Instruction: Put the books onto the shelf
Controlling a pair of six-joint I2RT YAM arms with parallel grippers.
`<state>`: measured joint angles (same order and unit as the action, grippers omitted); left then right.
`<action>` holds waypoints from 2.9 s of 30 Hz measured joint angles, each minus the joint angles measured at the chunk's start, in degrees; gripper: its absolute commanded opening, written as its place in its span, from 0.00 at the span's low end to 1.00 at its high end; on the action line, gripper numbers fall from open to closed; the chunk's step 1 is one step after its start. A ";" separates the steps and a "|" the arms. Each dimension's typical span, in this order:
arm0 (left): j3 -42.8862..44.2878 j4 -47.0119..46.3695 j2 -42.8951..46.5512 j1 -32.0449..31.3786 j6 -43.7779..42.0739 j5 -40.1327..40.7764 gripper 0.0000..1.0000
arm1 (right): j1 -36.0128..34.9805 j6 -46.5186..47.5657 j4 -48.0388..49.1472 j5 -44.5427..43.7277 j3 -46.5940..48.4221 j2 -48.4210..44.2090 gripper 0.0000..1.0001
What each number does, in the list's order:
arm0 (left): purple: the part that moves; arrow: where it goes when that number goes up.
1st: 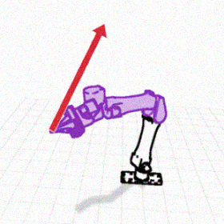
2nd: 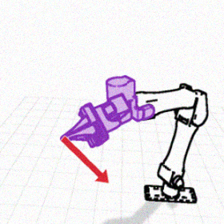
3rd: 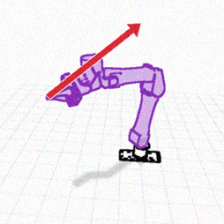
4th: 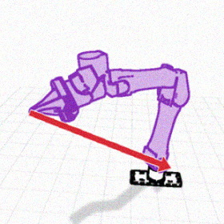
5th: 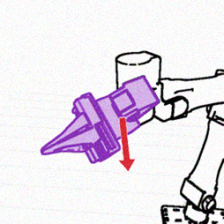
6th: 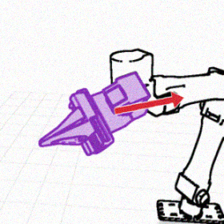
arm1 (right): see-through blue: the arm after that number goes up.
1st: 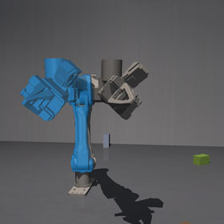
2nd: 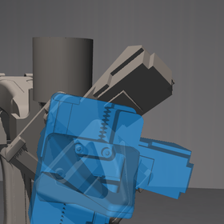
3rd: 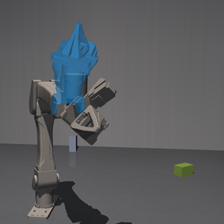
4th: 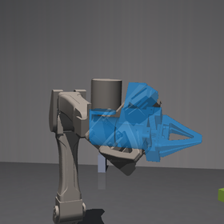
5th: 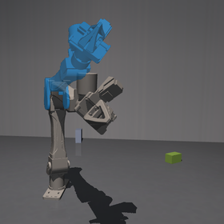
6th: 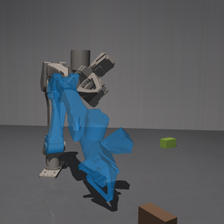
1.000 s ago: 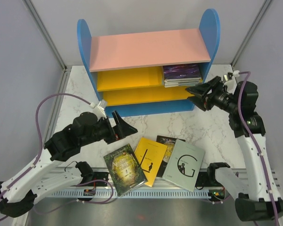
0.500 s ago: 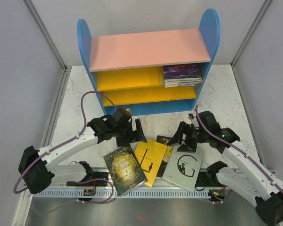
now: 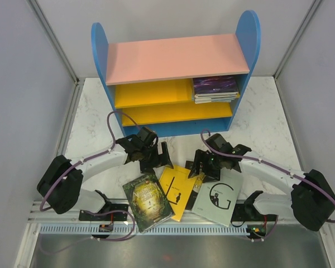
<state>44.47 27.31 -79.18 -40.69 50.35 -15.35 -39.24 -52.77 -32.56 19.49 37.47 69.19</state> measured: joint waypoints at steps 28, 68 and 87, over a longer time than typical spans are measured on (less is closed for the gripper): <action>-16.44 -36.79 -4.28 2.32 0.83 -20.02 0.99 | -9.81 -10.45 15.34 -9.33 -9.25 -2.69 0.32; -25.03 -56.19 32.81 6.05 24.70 -32.35 0.02 | -10.71 -18.69 27.98 -12.74 -7.10 -34.95 0.00; -6.47 -27.32 36.11 20.26 17.09 -27.93 0.02 | -13.29 -22.16 35.52 -9.99 -6.88 -28.39 0.78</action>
<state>38.00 -0.01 -43.07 -20.43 67.44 -43.29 -52.53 -74.94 2.96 9.50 30.59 40.80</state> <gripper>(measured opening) 0.186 0.781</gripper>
